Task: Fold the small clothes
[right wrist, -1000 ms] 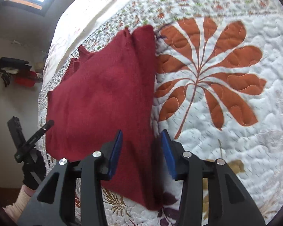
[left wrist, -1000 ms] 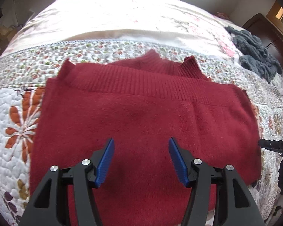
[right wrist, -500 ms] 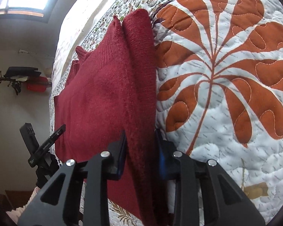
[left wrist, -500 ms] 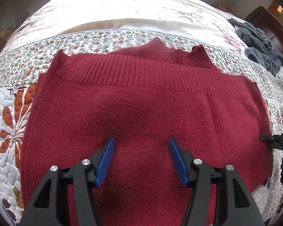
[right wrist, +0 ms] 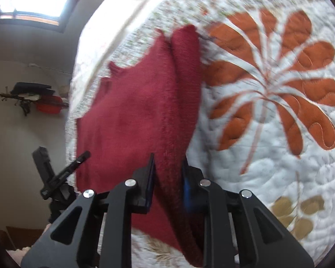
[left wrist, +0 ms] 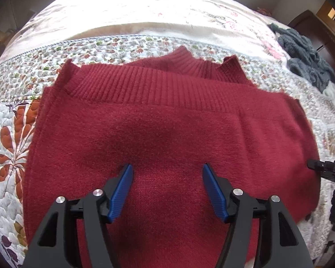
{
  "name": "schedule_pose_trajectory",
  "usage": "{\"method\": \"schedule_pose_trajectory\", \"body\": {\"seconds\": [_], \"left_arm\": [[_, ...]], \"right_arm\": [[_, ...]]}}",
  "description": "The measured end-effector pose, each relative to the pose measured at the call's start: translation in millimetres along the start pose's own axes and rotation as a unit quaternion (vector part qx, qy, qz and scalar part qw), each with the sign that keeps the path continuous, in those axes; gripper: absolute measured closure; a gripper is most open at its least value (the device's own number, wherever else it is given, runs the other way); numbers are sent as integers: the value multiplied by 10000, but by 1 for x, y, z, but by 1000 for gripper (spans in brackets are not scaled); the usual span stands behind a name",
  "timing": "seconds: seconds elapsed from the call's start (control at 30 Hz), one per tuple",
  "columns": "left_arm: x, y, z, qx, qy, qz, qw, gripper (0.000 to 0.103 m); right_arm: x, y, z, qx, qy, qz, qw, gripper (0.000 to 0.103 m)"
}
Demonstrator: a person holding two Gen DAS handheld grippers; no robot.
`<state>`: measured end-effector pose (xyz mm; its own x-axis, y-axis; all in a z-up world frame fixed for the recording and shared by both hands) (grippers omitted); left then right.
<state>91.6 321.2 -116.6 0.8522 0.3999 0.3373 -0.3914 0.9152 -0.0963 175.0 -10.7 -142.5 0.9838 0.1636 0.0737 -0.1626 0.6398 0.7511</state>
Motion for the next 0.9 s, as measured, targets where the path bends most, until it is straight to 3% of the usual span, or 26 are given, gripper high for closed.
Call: {"method": "schedule_pose_trajectory", "body": {"seconds": [0.1,0.57,0.7,0.77,0.9], "left_arm": [[1,0,12,-94,-87,-46,9999,38],[0,19,31,-449,-158,158,9987,38],[-1,32,30,-474,-124,280,9984,38],[-2,39,28,-464,-96,342,9983,38],[-3,53,25,-520,-40,512,9973,38]], "right_arm": [[2,30,5,257,-16,189,9995,84],[0,147,-58,137,610,1116,9918,87],[-9,161,-91,3,960,1251,9875,91],[-15,164,-113,80,1200,1218,9852,102],[-22,153,-139,-212,1432,1127,9830,97]]}}
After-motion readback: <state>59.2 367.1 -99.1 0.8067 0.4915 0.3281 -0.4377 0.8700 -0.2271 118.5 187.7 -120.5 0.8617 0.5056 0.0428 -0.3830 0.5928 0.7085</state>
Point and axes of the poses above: each gripper's, at about its wrist camera, not at the fingertips, and z roughly against the way its jaws point, y to its left, x to its top, the point moved 6 cm from there along -z, roughly the way its jaws point, and after that the axes turned 7 degrees about x, right-handed, at the moved point
